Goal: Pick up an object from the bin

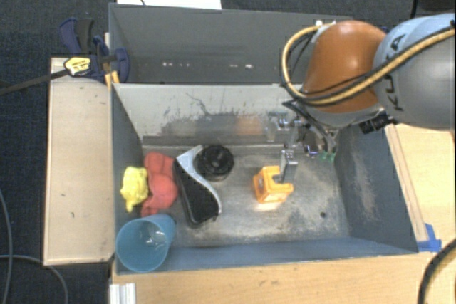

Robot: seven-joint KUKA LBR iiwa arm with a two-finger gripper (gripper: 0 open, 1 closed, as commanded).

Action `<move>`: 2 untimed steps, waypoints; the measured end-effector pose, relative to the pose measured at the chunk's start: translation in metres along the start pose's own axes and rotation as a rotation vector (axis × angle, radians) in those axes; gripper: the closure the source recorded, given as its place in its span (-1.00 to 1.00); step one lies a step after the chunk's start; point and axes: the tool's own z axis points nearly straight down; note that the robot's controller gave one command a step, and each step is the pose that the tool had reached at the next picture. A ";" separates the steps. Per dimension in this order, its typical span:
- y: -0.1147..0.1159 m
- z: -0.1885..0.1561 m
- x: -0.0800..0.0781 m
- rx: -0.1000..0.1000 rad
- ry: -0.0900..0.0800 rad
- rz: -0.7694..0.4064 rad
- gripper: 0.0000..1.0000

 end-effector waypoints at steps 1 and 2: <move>-0.007 0.015 0.003 0.000 0.002 -0.010 -1.00; -0.020 0.066 0.000 0.001 0.007 -0.251 -1.00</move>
Offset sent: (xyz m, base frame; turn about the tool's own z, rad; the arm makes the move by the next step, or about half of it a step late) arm 0.0113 -0.0154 -0.0921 -0.3053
